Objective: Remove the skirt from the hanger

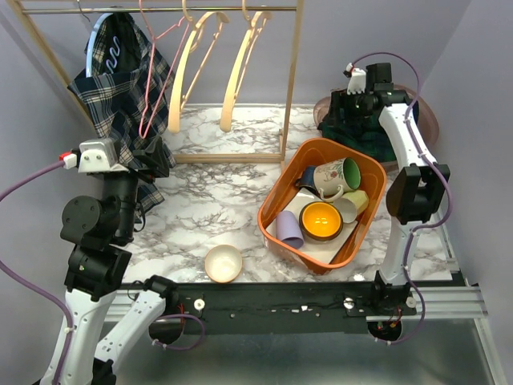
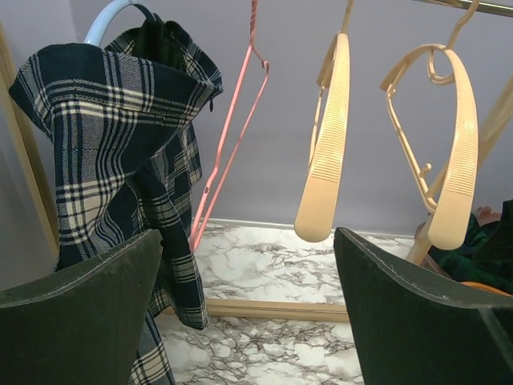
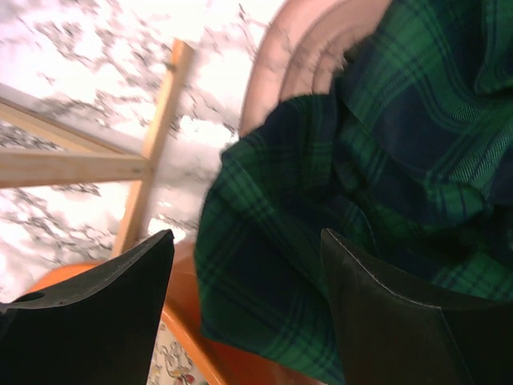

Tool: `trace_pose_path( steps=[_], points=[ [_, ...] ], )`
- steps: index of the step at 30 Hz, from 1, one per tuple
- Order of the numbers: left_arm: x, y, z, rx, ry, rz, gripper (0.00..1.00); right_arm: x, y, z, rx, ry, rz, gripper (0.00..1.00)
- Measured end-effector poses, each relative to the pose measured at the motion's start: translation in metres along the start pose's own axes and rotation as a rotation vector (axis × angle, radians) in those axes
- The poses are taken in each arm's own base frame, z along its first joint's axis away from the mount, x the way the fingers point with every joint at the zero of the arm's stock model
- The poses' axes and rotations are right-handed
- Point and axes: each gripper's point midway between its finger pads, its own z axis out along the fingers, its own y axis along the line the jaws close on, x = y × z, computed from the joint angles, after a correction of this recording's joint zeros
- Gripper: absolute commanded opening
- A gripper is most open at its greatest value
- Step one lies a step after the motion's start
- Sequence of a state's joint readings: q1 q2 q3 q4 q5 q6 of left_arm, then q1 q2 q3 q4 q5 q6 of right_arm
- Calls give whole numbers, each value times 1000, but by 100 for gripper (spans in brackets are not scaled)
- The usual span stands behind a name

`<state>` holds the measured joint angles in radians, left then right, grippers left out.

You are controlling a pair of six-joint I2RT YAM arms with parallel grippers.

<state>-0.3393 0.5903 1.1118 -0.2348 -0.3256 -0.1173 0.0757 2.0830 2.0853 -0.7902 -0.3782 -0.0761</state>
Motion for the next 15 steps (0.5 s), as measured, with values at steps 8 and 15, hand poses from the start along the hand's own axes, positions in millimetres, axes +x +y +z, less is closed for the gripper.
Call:
trace_pose_path(
  steps=[8,15],
  points=[
    [-1,1,0,-5,-2,-1,99,18,-16,2,75,70,-30,43],
    [-1,3,0,-16,-3,0,99,21,-20,6,80,82,-39,63]
  ],
)
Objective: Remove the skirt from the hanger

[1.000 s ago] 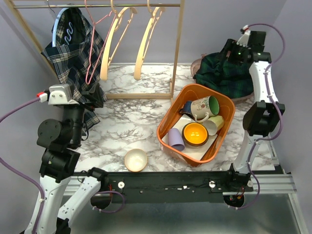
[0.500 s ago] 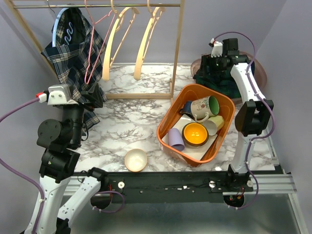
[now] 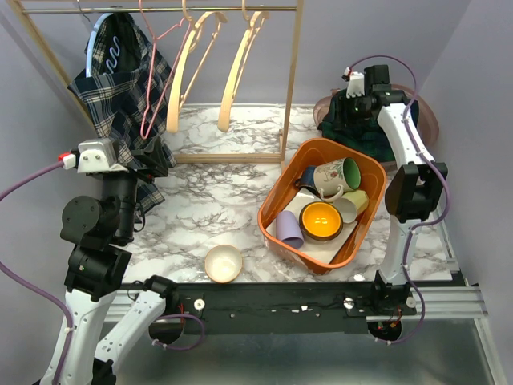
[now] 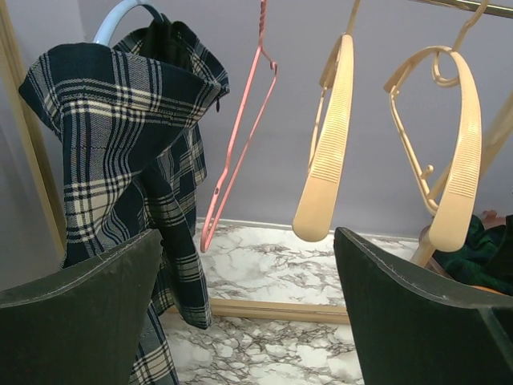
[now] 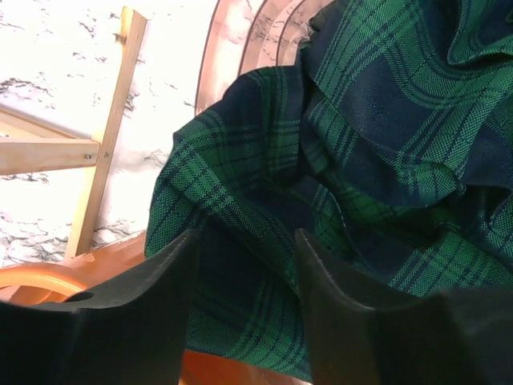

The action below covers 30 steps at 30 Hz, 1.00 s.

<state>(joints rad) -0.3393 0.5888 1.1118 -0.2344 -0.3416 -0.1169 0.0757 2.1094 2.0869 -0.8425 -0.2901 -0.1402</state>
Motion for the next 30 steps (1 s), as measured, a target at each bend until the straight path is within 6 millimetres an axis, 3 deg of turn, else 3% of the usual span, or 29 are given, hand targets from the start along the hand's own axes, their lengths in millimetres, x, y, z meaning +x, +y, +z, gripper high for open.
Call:
trace_pose_path(
  steps=[8,14,16,17,20,21,23,30],
  points=[
    [0,1,0,-6,0,0,99,-17,12,-11,-56,-44,-5,67],
    [0,1,-1,-6,-1,0,99,-3,17,-4,-77,-3,2,63],
    [-1,1,-1,-6,-3,-1,99,0,18,-3,-79,7,1,53],
    [-1,1,-1,-5,-3,-1,99,2,18,-2,-79,12,0,42],
    [-1,2,-2,-6,-6,-2,99,6,18,1,-67,23,-8,24],
    [-2,2,-2,-6,-7,-2,99,6,16,1,-56,25,-13,12],
    [-2,2,-2,-6,-8,-3,99,6,14,1,-42,25,-16,1],
    [-1,2,-2,-7,-6,-1,99,-2,0,0,39,6,-38,1]
  ],
)
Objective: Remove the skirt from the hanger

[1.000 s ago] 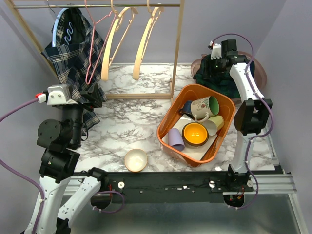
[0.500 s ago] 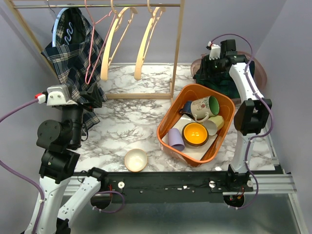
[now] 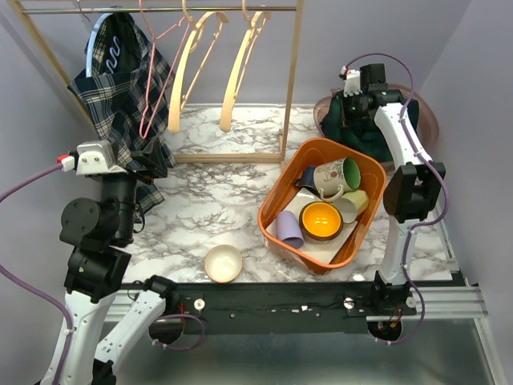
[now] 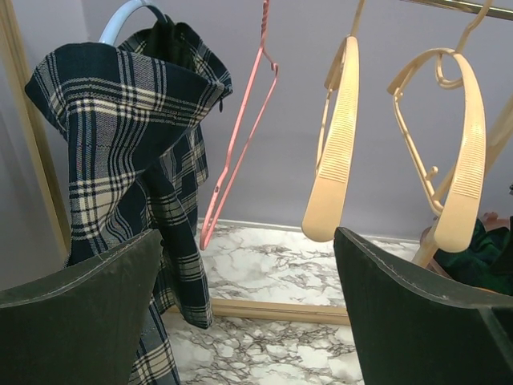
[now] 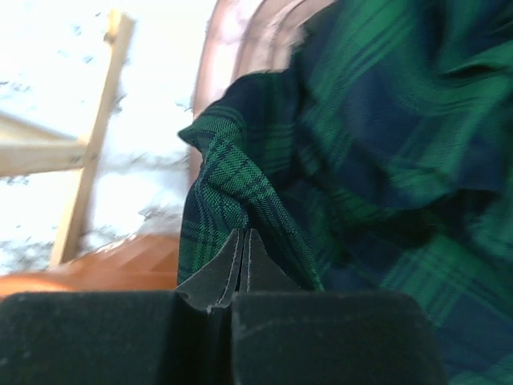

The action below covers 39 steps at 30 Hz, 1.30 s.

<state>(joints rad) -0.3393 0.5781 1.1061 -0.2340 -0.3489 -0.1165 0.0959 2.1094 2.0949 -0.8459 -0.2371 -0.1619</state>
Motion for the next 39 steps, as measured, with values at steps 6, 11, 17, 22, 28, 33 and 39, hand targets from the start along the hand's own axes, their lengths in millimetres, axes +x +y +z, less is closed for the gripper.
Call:
trace_pose_path(
  steps=[6,11,17,22,28,33,39],
  points=[
    [0,2,0,-13,-1,0,99,-32,-41,-4,150,-112,2,1],
    [1,13,2,-76,4,5,99,-45,-101,5,273,-183,52,1],
    [-2,18,22,-155,61,35,99,-4,-156,47,328,-113,124,6],
    [14,29,35,-251,135,77,99,21,-166,70,349,-55,158,32],
    [16,42,41,-350,189,140,99,10,-161,64,345,-80,176,64],
    [-1,49,50,-405,202,188,98,-5,-141,27,302,-110,209,89],
    [-14,44,71,-394,241,243,91,-46,-102,-60,234,-253,239,100]
  ],
)
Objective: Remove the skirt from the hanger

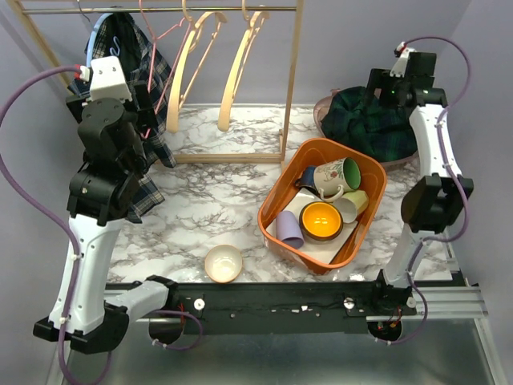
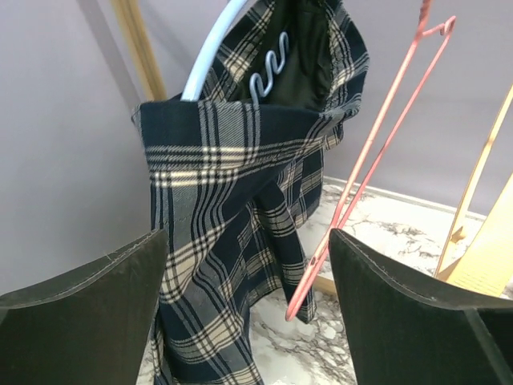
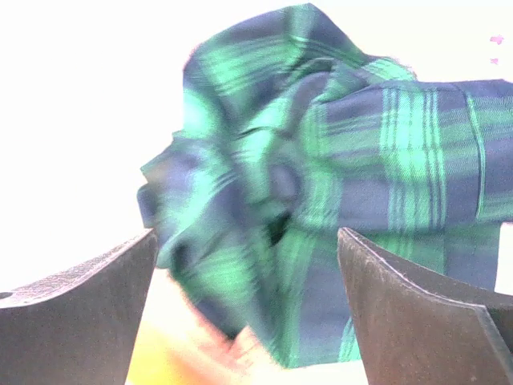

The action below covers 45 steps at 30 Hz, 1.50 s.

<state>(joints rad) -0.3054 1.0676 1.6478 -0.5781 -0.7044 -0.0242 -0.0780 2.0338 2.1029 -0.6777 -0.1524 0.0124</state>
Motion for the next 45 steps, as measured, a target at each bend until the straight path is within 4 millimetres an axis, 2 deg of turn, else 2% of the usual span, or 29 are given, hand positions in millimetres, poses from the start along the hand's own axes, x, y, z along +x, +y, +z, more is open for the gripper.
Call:
trace_pose_path(
  steps=[3,6,8,11,12,13,15,17,19,20,21,23,25,27,31,39,40,45],
  points=[
    [-7,-2,4,28,17,31,91,-13,16,-36,-47,-46,35,100],
    [-30,5,7,24,3,28,90,-18,31,-65,-102,-77,70,100],
    [-51,16,10,3,-26,11,89,-13,39,-75,-140,-75,87,100],
    [-67,30,16,-23,-33,10,84,-1,51,-86,-194,-68,114,100],
    [-75,37,21,-35,-38,8,82,13,56,-93,-214,-49,128,100],
    [-79,42,25,-49,-42,6,81,16,58,-98,-225,-49,133,100],
    [-75,53,39,-67,-13,19,80,24,66,-110,-260,-60,141,100],
    [-59,58,51,-77,48,32,79,30,75,-127,-302,-87,147,100],
    [-36,59,60,-74,120,46,80,33,83,-138,-342,-111,151,100],
    [-18,56,64,-61,172,57,82,32,86,-142,-353,-121,150,100],
    [-8,54,66,-54,196,62,85,31,89,-146,-369,-133,147,100],
    [22,48,66,-22,271,75,89,26,94,-147,-394,-153,144,100],
    [33,46,64,-6,294,75,86,25,97,-147,-406,-154,144,100],
    [36,45,63,1,299,73,85,25,99,-147,-414,-154,144,100],
    [28,48,69,-9,280,67,85,22,101,-147,-425,-168,141,100],
    [7,44,83,1,222,58,96,28,102,-145,-431,-156,143,100],
    [3,44,84,1,212,56,99,28,103,-145,-434,-155,142,100],
    [-18,49,87,-35,169,39,99,28,105,-150,-437,-162,137,100]
  ],
)
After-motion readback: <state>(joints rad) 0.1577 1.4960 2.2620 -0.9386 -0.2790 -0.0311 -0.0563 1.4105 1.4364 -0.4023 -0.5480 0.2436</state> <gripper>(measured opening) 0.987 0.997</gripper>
